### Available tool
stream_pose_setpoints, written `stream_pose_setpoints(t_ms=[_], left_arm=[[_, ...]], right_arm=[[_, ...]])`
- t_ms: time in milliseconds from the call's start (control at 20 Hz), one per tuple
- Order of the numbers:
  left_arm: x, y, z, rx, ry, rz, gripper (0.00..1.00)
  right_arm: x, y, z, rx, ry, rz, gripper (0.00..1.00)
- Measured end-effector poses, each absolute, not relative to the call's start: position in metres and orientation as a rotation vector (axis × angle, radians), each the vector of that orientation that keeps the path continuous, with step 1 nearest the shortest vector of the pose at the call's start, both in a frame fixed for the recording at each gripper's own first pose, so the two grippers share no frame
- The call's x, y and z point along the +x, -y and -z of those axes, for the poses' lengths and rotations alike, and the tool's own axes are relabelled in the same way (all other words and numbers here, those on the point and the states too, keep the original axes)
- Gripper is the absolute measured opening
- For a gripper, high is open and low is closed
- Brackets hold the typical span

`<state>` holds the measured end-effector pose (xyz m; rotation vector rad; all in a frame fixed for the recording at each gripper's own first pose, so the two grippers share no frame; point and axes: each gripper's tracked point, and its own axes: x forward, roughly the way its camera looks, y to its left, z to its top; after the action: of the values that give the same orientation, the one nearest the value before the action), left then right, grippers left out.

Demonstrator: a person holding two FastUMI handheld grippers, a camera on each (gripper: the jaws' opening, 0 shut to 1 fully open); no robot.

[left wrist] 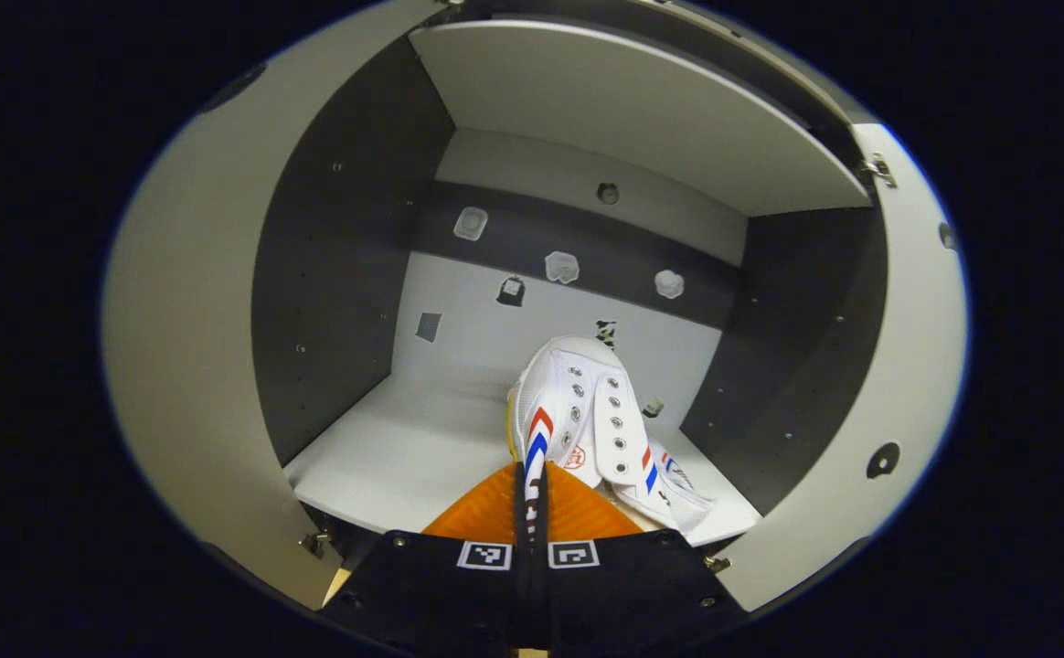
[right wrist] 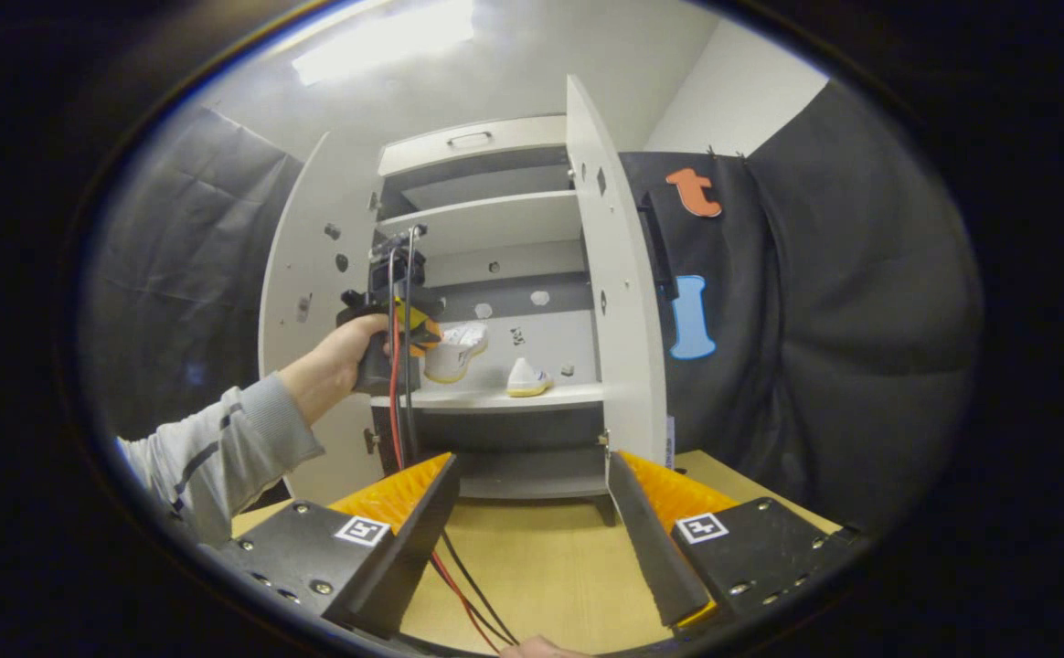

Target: Grab one shoe with the right hand and put it into the shoe cabinet, grab the other shoe with the left hand and put it into the shoe cabinet; then close the right door with the right hand and the left door with the left hand.

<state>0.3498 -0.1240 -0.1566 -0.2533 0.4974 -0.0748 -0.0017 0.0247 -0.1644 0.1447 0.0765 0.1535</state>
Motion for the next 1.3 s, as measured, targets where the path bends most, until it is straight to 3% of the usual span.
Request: stream_pose_setpoints(t_ms=[250, 450, 600, 950, 1300], left_arm=[[0.398, 0.105, 0.216, -0.325, -0.669, -0.017, 0.01], [0.424, 0.088, 0.235, -0.247, -0.662, -0.062, 0.01], [0.430, 0.092, 0.241, -0.328, -0.714, -0.060, 0.02], [0.444, 0.092, 0.247, -0.265, -0.705, 0.019, 0.00], [0.445, 0.098, 0.251, -0.307, -0.723, 0.138, 0.02]], right_arm=[[0.003, -0.010, 0.168, 0.161, -0.079, -0.134, 0.98], [0.011, -0.003, 0.174, 0.155, -0.093, -0.108, 0.98], [0.012, -0.003, 0.176, 0.148, -0.099, -0.101, 0.98], [0.014, -0.010, 0.182, 0.095, -0.115, -0.079, 0.98], [0.015, -0.045, 0.191, 0.033, -0.127, -0.145, 0.98]])
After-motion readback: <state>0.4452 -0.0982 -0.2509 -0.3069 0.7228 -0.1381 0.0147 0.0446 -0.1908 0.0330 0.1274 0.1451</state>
